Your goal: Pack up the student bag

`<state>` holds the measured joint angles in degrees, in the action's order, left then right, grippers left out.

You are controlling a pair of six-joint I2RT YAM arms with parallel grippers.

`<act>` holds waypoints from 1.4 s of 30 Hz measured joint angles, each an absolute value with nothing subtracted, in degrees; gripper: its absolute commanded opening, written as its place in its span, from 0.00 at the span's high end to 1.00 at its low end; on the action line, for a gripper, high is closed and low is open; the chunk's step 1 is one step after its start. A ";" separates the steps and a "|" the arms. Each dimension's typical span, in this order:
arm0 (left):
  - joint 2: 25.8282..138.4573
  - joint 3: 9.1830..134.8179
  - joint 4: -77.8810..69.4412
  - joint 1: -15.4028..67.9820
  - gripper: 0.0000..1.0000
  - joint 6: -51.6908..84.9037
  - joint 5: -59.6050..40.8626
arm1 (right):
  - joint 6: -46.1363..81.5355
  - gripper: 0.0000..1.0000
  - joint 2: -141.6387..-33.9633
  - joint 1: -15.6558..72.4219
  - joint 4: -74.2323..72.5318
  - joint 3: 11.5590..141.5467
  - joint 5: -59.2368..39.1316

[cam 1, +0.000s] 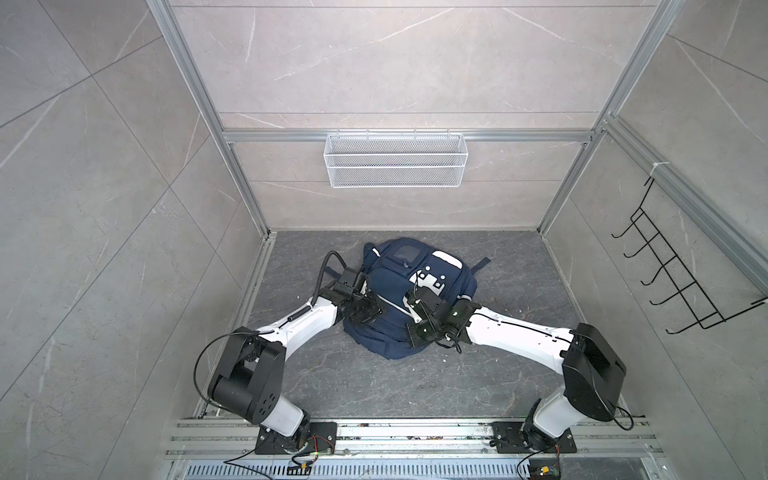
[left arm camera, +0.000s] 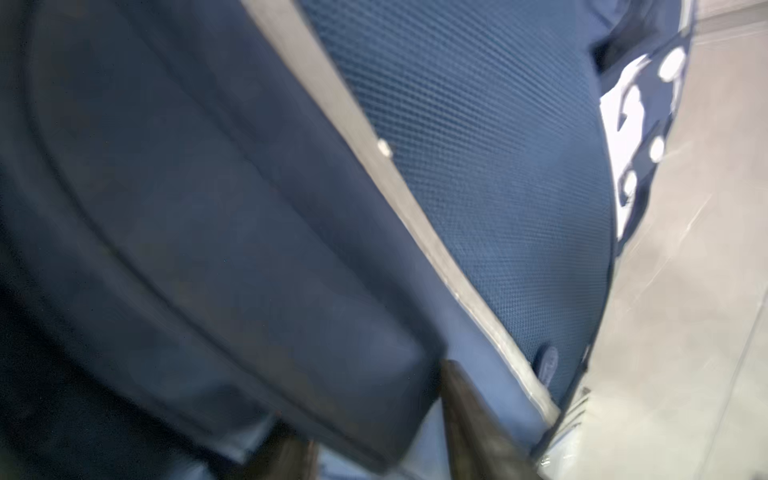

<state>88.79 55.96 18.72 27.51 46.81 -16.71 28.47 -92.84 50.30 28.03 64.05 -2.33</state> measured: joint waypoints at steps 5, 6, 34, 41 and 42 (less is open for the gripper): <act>89.23 57.17 19.42 27.59 1.00 46.96 -16.51 | 28.42 1.00 -90.87 48.95 28.27 61.41 -1.04; 89.23 57.21 19.49 27.59 1.00 46.94 -16.51 | 28.42 1.00 -90.28 48.16 28.32 60.82 -1.06; 88.95 54.59 9.78 34.24 1.00 49.71 -10.28 | 25.43 1.00 -102.83 30.68 31.75 72.55 -8.43; 89.12 52.88 7.05 39.09 1.00 53.04 -6.02 | 24.51 0.97 -102.56 29.21 33.63 72.23 -8.43; 89.12 52.80 7.01 39.42 1.00 53.21 -5.74 | 24.51 0.92 -102.21 29.21 33.52 71.77 -8.40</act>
<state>89.12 52.80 7.01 39.42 53.21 -5.74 24.51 -102.21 29.21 33.52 71.77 -8.40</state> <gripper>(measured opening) 0.060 0.076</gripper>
